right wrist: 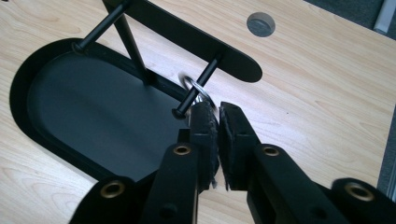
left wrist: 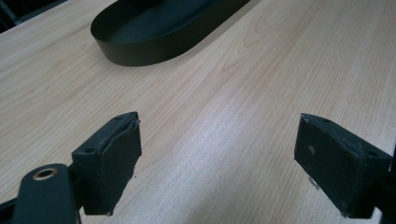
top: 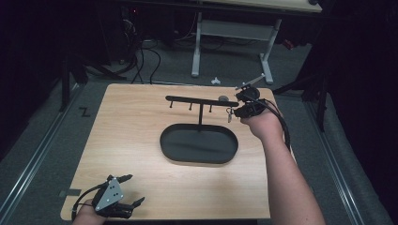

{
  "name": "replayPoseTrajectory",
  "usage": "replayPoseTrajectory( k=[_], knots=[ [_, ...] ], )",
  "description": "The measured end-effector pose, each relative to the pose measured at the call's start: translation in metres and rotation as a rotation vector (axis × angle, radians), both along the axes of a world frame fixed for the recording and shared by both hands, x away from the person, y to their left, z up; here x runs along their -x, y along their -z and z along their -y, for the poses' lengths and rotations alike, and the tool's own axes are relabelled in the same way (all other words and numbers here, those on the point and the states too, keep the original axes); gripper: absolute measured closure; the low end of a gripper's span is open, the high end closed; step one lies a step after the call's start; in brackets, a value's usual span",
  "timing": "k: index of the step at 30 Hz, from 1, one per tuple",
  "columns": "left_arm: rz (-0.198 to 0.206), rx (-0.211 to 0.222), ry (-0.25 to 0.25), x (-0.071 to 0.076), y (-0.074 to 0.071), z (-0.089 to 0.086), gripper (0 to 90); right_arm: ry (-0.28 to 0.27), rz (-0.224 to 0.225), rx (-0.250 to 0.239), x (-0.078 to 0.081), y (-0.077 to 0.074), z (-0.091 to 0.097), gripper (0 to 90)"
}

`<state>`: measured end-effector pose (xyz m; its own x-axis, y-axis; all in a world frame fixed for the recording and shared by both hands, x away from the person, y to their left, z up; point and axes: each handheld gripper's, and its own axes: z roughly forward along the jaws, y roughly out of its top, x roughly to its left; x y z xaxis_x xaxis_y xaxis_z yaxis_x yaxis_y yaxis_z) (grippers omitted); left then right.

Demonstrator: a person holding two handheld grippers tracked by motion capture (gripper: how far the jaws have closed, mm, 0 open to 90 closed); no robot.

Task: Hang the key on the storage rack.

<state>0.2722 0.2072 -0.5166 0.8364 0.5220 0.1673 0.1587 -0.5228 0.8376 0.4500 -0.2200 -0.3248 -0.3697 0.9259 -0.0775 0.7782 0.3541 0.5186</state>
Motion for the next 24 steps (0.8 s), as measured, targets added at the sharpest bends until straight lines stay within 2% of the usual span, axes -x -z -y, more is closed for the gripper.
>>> replayPoseTrajectory(
  k=[9, 15, 20, 24],
  knots=[
    [0.000, -0.006, 0.009, 0.000, 0.000, 0.002, 15.3, 0.005, -0.001, 0.005, 0.006, -0.006, 0.001, 81.3],
    [0.000, -0.007, 0.009, 0.001, 0.000, 0.002, 15.3, 0.012, -0.007, 0.001, 0.009, -0.002, 0.002, 76.6],
    [-0.001, -0.004, 0.004, 0.000, 0.000, 0.001, 15.3, 0.015, -0.009, 0.005, 0.010, 0.004, 0.003, 69.5],
    [-0.001, -0.005, 0.005, 0.000, 0.000, 0.001, 15.3, 0.010, -0.011, 0.003, 0.011, 0.009, 0.004, 59.2]
  ],
)
